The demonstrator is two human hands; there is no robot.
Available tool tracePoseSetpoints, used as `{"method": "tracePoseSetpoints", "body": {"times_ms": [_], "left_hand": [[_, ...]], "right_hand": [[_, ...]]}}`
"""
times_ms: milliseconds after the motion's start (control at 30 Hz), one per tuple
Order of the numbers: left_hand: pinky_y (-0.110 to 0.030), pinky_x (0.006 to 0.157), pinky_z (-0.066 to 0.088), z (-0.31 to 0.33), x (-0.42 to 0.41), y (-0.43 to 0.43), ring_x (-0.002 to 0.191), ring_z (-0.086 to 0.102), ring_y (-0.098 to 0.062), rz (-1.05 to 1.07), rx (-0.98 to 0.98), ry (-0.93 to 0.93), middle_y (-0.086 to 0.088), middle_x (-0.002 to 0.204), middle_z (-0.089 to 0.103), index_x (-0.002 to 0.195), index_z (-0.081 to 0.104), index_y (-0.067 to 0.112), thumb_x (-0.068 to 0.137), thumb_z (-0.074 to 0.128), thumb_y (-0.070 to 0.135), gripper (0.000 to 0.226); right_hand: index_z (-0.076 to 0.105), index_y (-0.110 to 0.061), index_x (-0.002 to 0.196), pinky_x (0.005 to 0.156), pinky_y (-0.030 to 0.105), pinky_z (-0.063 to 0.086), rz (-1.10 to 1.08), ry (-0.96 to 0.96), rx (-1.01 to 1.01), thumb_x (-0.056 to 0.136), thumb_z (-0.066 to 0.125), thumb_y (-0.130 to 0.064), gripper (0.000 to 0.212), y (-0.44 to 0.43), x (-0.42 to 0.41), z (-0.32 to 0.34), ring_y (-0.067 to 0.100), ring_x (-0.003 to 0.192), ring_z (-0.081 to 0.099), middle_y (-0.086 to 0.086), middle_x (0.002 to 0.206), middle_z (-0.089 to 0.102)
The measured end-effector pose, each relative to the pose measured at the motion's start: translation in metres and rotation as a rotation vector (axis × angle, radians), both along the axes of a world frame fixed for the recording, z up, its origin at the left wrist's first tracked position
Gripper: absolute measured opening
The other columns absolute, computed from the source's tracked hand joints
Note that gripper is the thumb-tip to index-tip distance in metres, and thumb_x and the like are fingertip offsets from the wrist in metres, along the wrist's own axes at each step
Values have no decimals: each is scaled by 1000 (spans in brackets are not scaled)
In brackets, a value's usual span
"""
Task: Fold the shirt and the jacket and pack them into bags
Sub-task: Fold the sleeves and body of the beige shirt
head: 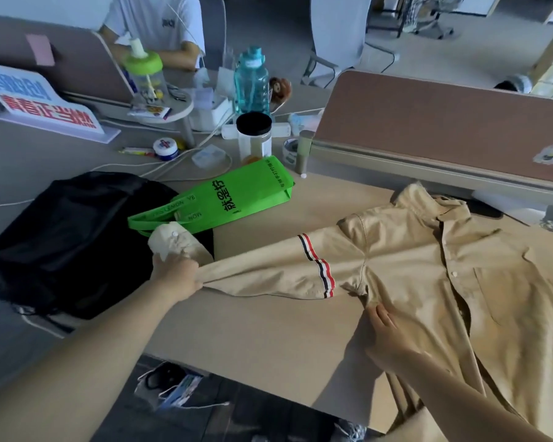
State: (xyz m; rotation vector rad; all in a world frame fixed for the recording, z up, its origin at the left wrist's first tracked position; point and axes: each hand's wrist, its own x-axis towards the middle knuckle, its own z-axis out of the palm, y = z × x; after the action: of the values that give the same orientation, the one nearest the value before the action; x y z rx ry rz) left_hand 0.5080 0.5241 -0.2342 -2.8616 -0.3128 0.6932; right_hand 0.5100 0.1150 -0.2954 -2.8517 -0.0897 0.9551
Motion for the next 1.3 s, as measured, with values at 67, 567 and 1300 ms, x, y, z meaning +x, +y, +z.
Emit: {"method": "tracePoseSetpoints", "body": {"times_ms": [67,567,1300], "left_hand": [[-46,96,33,10,1,7,128,41,-34,7,-158,-62,-14,127,56,95,65,20,94,46,44,31],[-34,84,52,92,-34,48,73,69,-23,709,-1083,305,-10,80,74,94,71,6,69,79,40,43],[-31,69,60,94,33,-102,81,74,-24,763,-2359,152,-18,88,75,79,76,-3,77,60,31,39]], "right_hand": [[-4,-20,152,117,34,18,-3,0,-3,82,49,-17,88,1,-1,1,23,148,0,2,161,-5],[35,-14,138,109,37,26,-154,-287,73,82,58,-37,65,95,1,35,32,138,27,16,145,35],[66,-37,103,86,16,51,-521,-313,1303,83,51,-8,38,140,5,159,3,103,63,-15,104,70]]}}
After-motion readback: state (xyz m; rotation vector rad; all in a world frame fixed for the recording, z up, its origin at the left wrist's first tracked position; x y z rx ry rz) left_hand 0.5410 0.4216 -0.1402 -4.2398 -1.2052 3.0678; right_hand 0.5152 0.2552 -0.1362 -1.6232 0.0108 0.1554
